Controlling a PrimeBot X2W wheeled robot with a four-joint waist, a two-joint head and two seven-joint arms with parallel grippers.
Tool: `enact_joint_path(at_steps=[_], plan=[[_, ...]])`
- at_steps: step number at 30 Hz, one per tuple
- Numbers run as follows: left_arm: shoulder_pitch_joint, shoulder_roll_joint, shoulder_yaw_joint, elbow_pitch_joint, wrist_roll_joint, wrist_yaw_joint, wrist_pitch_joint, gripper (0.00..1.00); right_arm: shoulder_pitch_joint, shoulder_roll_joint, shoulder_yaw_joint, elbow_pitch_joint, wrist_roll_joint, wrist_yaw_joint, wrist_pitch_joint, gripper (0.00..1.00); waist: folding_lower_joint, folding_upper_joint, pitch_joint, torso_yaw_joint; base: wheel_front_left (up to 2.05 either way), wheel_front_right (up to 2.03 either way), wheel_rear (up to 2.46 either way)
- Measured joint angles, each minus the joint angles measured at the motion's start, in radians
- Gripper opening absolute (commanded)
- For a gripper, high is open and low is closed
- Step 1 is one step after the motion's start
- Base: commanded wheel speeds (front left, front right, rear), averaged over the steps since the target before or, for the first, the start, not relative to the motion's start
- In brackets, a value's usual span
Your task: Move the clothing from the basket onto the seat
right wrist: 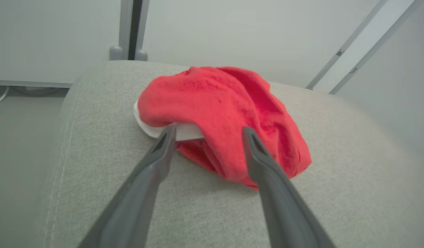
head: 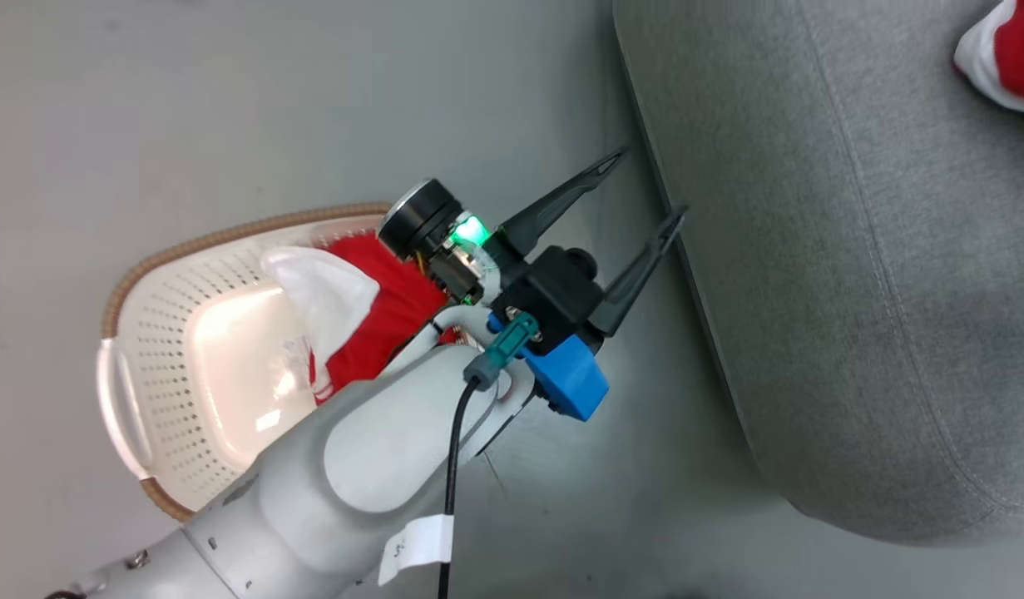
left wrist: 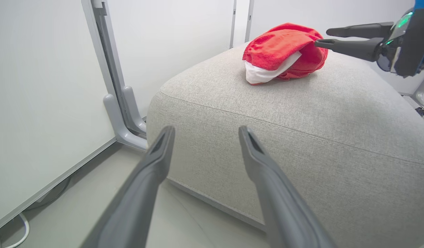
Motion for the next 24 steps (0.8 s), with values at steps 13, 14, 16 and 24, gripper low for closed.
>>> enact_joint_path(at_steps=[13, 14, 16, 24], plan=[[0.233, 0.028, 0.262, -0.085, -0.001, 0.053, -0.005, 1.0, 0.111, 0.031, 0.183, -0.16, 0.003, 0.0, 0.0, 1.0, 0.0, 0.0, -0.214, 0.095, 0.0, 0.0, 0.0], [0.251, 0.029, 0.285, -0.093, 0.007, 0.055, -0.005, 1.0, 0.115, 0.035, 0.194, -0.17, 0.003, 0.0, 0.0, 1.0, 0.0, 0.0, -0.227, 0.105, 0.0, 0.0, 0.0], [0.289, 0.03, 0.336, -0.109, 0.016, 0.061, -0.005, 1.0, 0.126, 0.045, 0.215, -0.185, 0.004, 0.0, 0.0, 1.0, -0.0001, 0.0, -0.252, 0.125, 0.0, 0.0, 0.0], [0.426, 0.012, 0.532, -0.18, 0.083, 0.053, -0.005, 1.0, 0.162, 0.093, 0.275, -0.238, 0.003, 0.0, 0.0, 1.0, -0.0001, 0.0, -0.344, 0.2, 0.0, 0.0, 0.0]])
